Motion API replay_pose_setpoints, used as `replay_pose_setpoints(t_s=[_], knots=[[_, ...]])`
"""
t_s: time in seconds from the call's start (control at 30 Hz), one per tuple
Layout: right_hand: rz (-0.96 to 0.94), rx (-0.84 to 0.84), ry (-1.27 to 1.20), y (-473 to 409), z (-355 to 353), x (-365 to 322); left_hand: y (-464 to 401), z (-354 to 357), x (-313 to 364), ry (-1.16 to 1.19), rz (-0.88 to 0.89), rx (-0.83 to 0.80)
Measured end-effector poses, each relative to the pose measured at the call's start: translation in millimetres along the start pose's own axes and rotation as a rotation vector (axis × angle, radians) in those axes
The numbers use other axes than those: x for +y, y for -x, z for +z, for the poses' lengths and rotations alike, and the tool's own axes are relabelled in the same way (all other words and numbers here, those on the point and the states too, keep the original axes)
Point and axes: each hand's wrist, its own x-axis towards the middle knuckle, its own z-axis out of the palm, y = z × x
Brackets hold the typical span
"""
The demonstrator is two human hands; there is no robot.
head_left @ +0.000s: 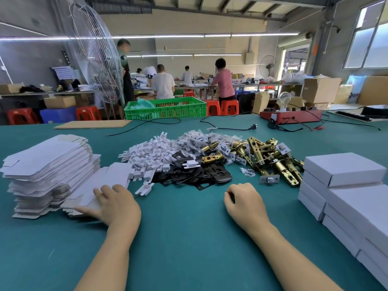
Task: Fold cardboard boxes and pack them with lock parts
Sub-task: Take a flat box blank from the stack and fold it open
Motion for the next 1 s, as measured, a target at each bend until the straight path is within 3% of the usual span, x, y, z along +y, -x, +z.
replay_pose_setpoints(t_s=[0.13, 0.27, 0.33, 0.4, 0.47, 0.53, 0.67, 0.77, 0.83, 0.9, 1.0], knots=[[-0.008, 0.01, 0.004, 2, -1, -2, 3, -3, -5, 0.145, -0.008, 0.068], [-0.135, -0.038, -0.035, 5, -1, -3, 6, -7, -5, 0.441, -0.003, 0.265], [-0.199, -0.02, -0.053, 6, -1, -5, 14, -7, 2, 0.463, 0.16, 0.369], [-0.225, 0.035, -0.07, 7, -1, -6, 27, -7, 15, 0.466, 0.461, 0.497], [-0.206, 0.077, -0.131, 6, -4, -7, 43, -7, 31, 0.437, 0.744, 0.628], [-0.128, 0.103, -0.29, 6, -8, -7, 63, -8, 47, 0.412, 0.954, 0.655], [0.29, 0.185, -0.887, 2, -15, -1, 88, -2, 70, 0.444, 1.354, 0.573], [0.489, 0.124, -1.093, -5, -13, 9, 89, 4, 72, 0.425, 1.528, 0.453], [0.539, 0.04, -1.284, -8, -12, 10, 89, 5, 70, 0.323, 1.441, 0.214], [0.542, -0.014, -1.377, -10, -11, 10, 87, 4, 66, 0.345, 1.243, -0.081], [0.528, -0.036, -1.399, -12, -10, 12, 81, 7, 67, 0.644, 1.008, -0.296]])
